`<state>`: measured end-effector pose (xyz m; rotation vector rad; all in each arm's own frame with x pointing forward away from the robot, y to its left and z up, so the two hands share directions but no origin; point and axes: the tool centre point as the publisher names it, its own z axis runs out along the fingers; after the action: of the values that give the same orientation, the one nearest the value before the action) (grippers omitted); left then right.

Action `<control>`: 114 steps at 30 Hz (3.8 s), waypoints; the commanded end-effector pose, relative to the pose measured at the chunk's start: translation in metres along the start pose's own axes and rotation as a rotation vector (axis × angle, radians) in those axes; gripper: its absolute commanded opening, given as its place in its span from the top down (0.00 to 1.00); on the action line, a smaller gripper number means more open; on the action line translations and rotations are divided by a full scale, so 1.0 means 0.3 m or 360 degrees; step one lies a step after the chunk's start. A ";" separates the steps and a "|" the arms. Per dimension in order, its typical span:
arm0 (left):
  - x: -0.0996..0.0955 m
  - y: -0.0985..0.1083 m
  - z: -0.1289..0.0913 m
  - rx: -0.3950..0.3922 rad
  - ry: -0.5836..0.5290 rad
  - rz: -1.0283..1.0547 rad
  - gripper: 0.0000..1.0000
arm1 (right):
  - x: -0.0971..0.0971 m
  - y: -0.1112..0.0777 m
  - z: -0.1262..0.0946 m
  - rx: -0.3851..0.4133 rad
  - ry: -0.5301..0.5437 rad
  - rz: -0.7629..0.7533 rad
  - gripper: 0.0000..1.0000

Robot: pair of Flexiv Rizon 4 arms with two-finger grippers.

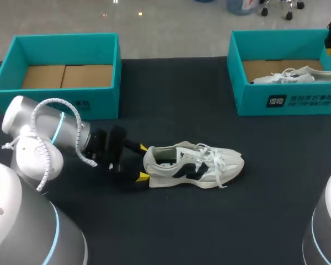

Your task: Take the shoe out of the shoebox, open the shoe tongue, remove and reinsert the insole, then place the shoe into the shoebox

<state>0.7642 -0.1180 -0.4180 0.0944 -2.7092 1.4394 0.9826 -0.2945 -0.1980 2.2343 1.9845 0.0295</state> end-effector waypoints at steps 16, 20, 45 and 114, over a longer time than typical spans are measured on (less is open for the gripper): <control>-0.012 -0.017 0.098 -0.0002 0.0080 0.0020 0.00 | -0.001 0.001 0.001 0.0001 0.0000 0.0000 0.00; -0.016 -0.021 0.117 -0.0003 0.0089 0.0024 0.00 | -0.001 0.001 0.001 0.0001 0.0000 0.0000 0.00; -0.018 -0.016 0.107 -0.0009 0.0149 0.0003 1.00 | -0.001 0.001 0.001 0.0001 0.0000 0.0000 0.00; -0.018 -0.016 0.107 -0.0009 0.0149 0.0003 1.00 | 0.717 -0.539 -0.109 -0.0019 -0.0279 -0.0083 0.00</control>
<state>0.7676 -0.1479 -0.4304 0.0228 -2.6386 1.4008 0.8466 -0.0857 -0.2053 2.1140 1.9890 -0.0977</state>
